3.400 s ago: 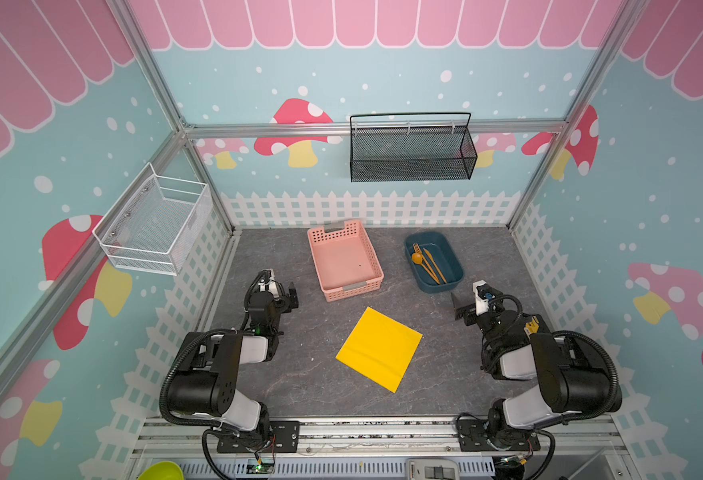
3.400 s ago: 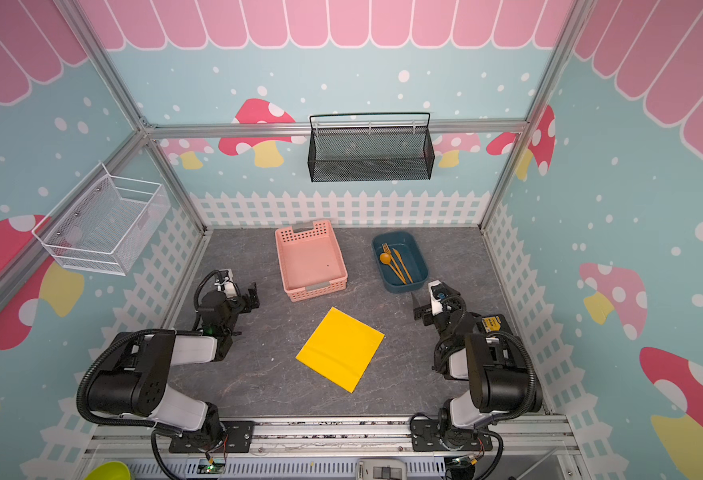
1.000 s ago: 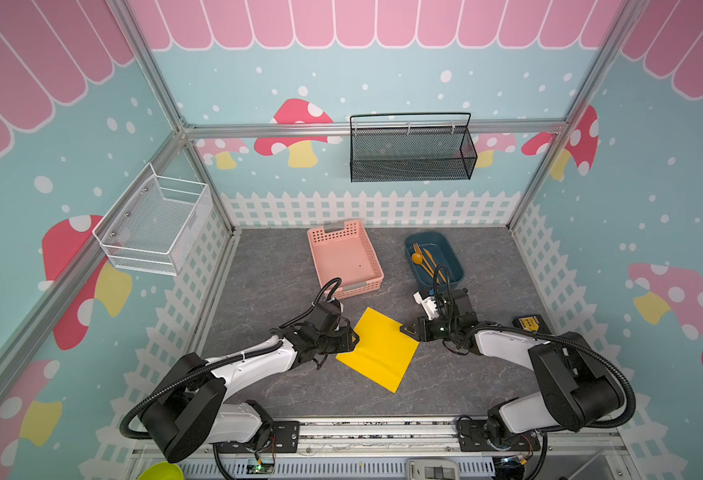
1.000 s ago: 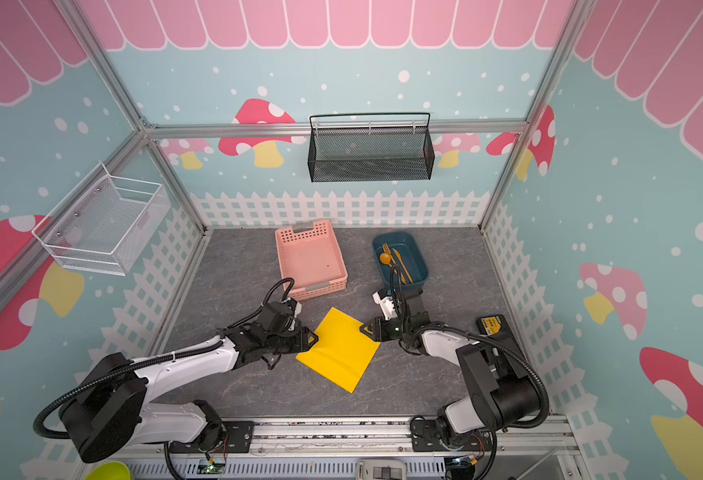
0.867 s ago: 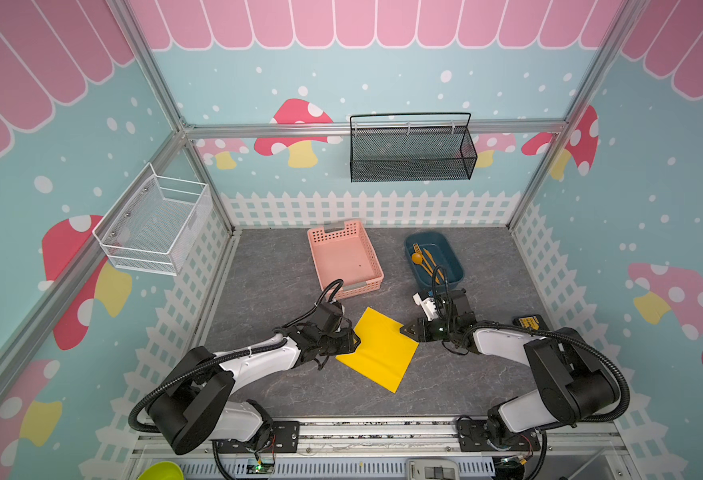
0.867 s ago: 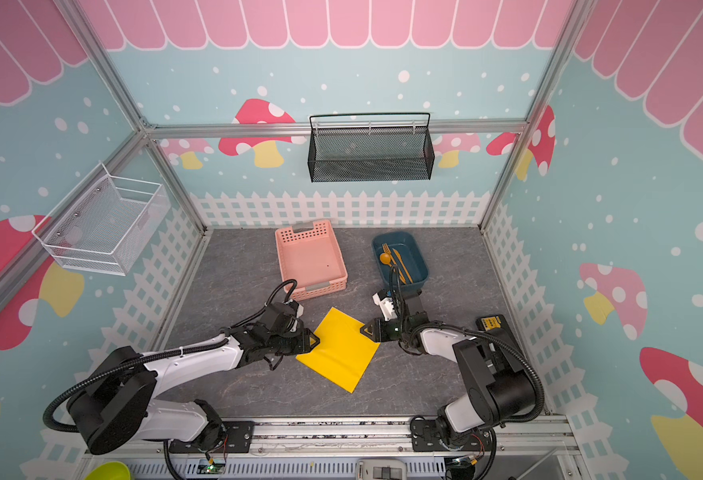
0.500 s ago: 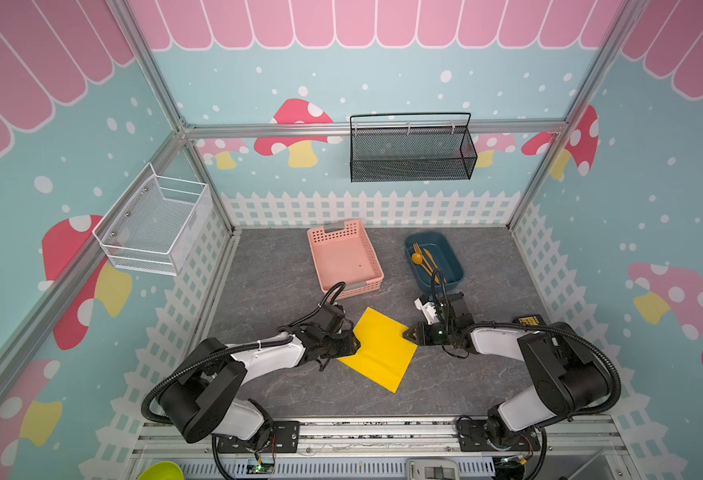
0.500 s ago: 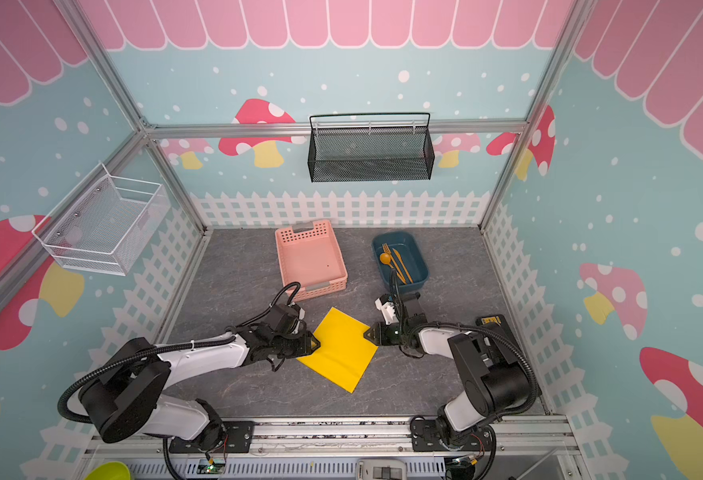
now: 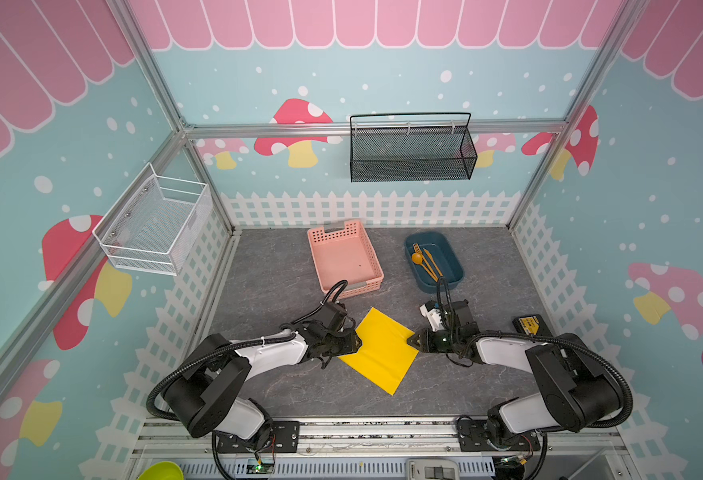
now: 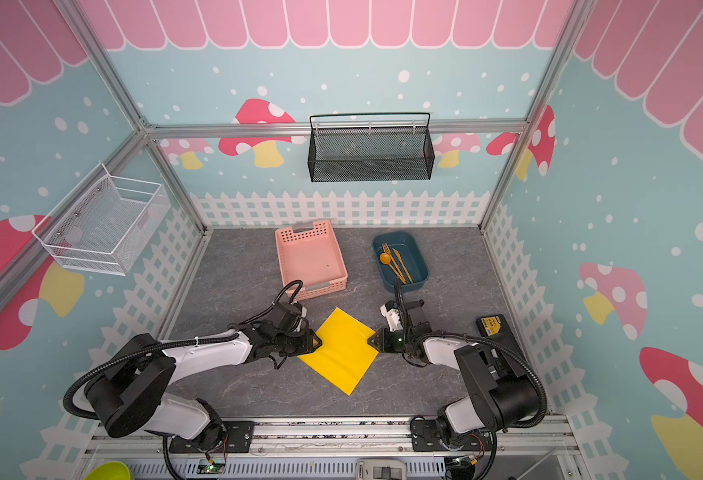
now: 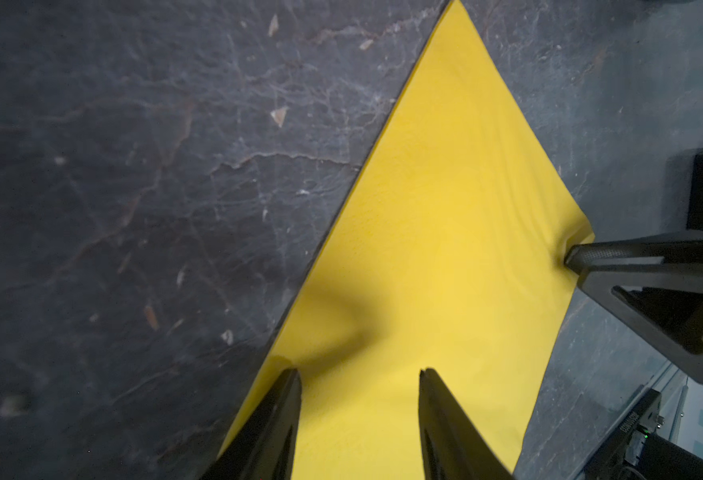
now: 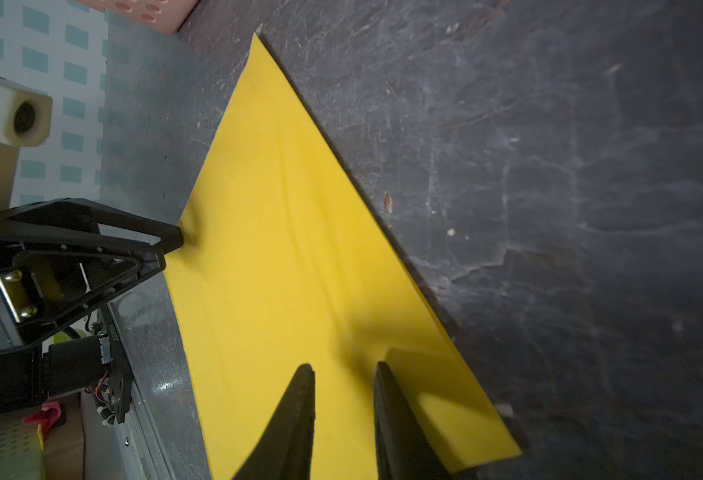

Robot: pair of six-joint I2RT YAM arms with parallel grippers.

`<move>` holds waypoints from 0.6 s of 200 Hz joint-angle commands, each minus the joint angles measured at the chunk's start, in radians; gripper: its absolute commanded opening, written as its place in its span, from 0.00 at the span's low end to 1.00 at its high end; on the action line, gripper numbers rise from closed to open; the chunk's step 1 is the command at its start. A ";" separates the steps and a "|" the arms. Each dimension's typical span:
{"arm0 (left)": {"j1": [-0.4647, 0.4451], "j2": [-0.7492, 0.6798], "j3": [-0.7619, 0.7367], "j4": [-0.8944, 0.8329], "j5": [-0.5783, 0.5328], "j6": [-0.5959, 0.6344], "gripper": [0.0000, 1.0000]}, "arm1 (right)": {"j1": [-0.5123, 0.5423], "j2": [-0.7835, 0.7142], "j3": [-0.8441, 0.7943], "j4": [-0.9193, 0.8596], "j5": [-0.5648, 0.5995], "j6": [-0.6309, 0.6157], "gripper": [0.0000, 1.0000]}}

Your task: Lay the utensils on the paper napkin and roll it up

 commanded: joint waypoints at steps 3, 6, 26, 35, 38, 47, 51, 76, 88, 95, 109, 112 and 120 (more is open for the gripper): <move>-0.002 0.029 0.021 -0.042 -0.014 0.013 0.50 | 0.010 -0.011 -0.047 -0.093 0.041 0.034 0.27; -0.001 0.030 0.022 -0.042 -0.014 0.015 0.50 | 0.010 -0.012 -0.050 -0.093 0.040 0.037 0.28; -0.001 0.041 0.033 -0.048 -0.015 0.022 0.50 | 0.010 -0.032 -0.065 -0.093 0.038 0.053 0.27; -0.001 0.045 0.040 -0.053 -0.016 0.027 0.50 | 0.011 -0.044 -0.070 -0.092 0.037 0.058 0.28; -0.002 0.047 0.042 -0.056 -0.016 0.029 0.50 | 0.011 -0.047 -0.071 -0.094 0.037 0.060 0.27; -0.002 0.051 0.049 -0.063 -0.020 0.035 0.50 | 0.011 -0.057 -0.075 -0.096 0.038 0.064 0.28; -0.002 0.053 0.052 -0.066 -0.022 0.038 0.50 | 0.011 -0.061 -0.076 -0.097 0.039 0.066 0.28; 0.005 0.067 0.076 -0.077 -0.019 0.056 0.50 | 0.010 -0.070 -0.079 -0.096 0.046 0.074 0.28; 0.011 0.073 0.087 -0.087 -0.013 0.065 0.50 | 0.011 -0.069 -0.075 -0.095 0.047 0.078 0.29; 0.014 0.076 0.092 -0.091 -0.010 0.072 0.50 | 0.011 -0.070 -0.074 -0.092 0.049 0.081 0.29; 0.024 0.076 0.102 -0.103 -0.006 0.085 0.50 | 0.011 -0.075 -0.067 -0.090 0.054 0.085 0.29; 0.026 0.074 0.104 -0.107 -0.004 0.087 0.50 | 0.011 -0.077 -0.066 -0.091 0.057 0.086 0.29; 0.033 0.068 0.110 -0.118 -0.002 0.093 0.50 | 0.010 -0.084 -0.057 -0.094 0.063 0.087 0.29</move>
